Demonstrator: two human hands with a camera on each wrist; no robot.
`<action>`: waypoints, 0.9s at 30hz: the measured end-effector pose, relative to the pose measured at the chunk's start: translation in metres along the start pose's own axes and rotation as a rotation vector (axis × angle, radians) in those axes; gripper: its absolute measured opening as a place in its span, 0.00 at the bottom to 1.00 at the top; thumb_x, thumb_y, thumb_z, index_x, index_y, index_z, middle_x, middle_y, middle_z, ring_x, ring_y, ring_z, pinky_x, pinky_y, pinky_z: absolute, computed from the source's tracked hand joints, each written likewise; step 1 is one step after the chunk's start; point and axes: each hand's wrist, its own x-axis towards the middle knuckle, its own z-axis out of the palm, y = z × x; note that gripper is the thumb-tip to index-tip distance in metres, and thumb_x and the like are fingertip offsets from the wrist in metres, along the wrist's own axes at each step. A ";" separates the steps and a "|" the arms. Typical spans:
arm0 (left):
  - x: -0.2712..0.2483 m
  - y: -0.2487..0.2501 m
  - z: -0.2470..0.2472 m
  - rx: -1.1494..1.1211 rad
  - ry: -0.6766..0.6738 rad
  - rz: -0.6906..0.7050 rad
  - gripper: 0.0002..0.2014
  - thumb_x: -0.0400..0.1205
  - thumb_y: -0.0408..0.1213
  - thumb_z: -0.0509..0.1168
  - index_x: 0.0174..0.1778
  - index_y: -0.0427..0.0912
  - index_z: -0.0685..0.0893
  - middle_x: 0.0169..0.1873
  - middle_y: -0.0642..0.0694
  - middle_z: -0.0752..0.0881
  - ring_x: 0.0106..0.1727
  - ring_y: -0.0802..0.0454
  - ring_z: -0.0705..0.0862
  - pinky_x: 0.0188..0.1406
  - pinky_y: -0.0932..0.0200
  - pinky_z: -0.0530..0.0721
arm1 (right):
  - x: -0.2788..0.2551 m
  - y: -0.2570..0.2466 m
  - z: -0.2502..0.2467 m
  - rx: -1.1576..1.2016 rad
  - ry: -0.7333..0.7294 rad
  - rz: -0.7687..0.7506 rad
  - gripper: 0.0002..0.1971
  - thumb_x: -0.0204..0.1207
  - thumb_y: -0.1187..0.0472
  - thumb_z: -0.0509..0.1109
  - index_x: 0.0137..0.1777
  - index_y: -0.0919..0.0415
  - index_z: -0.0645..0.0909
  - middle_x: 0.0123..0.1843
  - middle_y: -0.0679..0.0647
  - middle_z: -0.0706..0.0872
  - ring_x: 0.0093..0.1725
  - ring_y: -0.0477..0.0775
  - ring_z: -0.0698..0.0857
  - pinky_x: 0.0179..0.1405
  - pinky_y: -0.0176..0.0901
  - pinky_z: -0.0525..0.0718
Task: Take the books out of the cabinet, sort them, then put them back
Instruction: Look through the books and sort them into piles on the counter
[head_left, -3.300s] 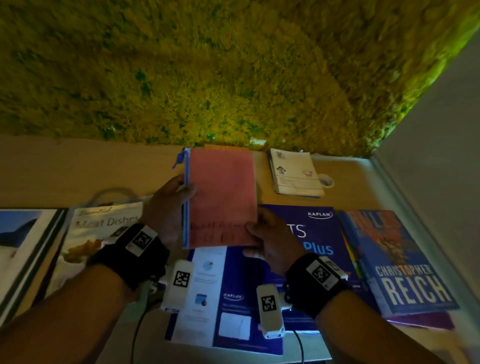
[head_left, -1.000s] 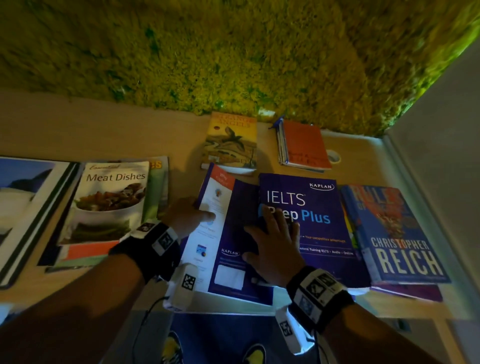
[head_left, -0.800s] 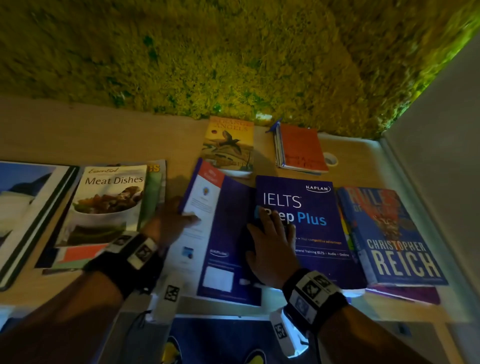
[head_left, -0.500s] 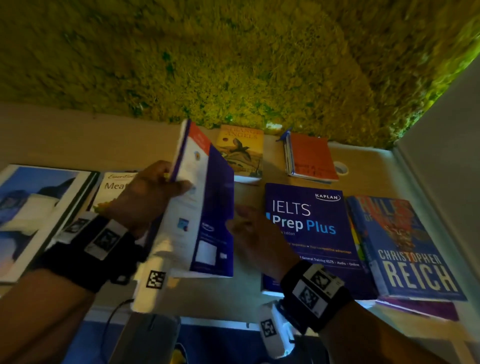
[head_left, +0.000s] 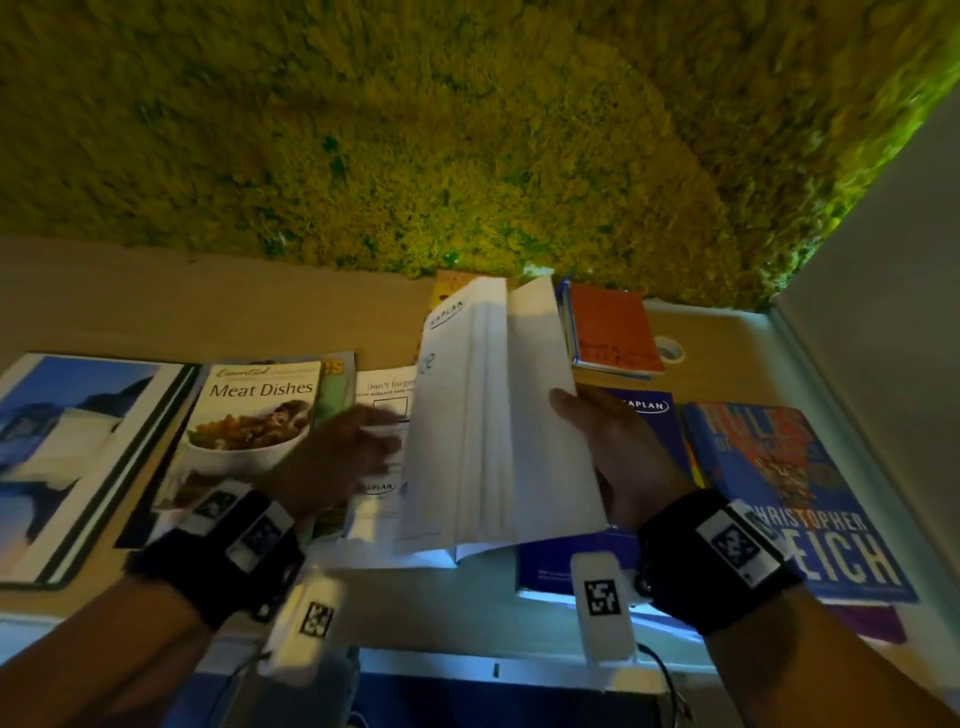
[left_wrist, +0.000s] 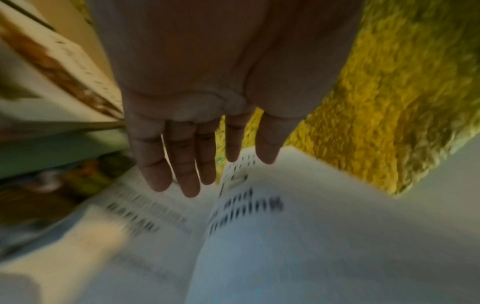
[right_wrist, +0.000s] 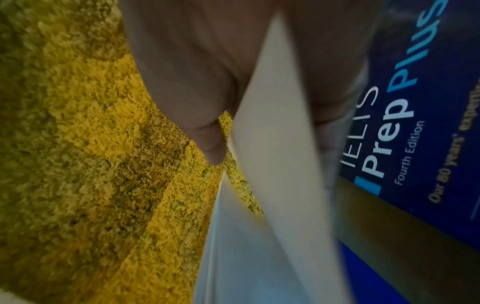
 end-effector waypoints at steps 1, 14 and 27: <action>-0.001 -0.009 0.007 -0.017 -0.025 -0.024 0.12 0.88 0.35 0.62 0.64 0.55 0.80 0.56 0.37 0.87 0.56 0.39 0.87 0.51 0.46 0.82 | 0.000 0.002 0.001 0.000 -0.036 0.027 0.17 0.81 0.46 0.74 0.64 0.52 0.87 0.62 0.64 0.91 0.63 0.69 0.90 0.66 0.75 0.85; -0.008 -0.022 0.087 0.576 -0.104 0.496 0.26 0.80 0.56 0.68 0.74 0.60 0.72 0.64 0.51 0.75 0.66 0.52 0.78 0.68 0.53 0.80 | 0.008 -0.006 -0.005 -0.432 -0.171 -0.030 0.20 0.73 0.63 0.79 0.64 0.49 0.87 0.60 0.54 0.94 0.62 0.61 0.91 0.67 0.70 0.86; 0.017 -0.030 0.098 -0.356 -0.255 -0.042 0.13 0.90 0.38 0.58 0.64 0.34 0.79 0.28 0.43 0.88 0.23 0.48 0.85 0.19 0.62 0.80 | -0.022 -0.102 -0.068 -0.014 -0.092 -0.174 0.24 0.68 0.62 0.74 0.66 0.61 0.86 0.49 0.64 0.95 0.42 0.63 0.94 0.38 0.55 0.94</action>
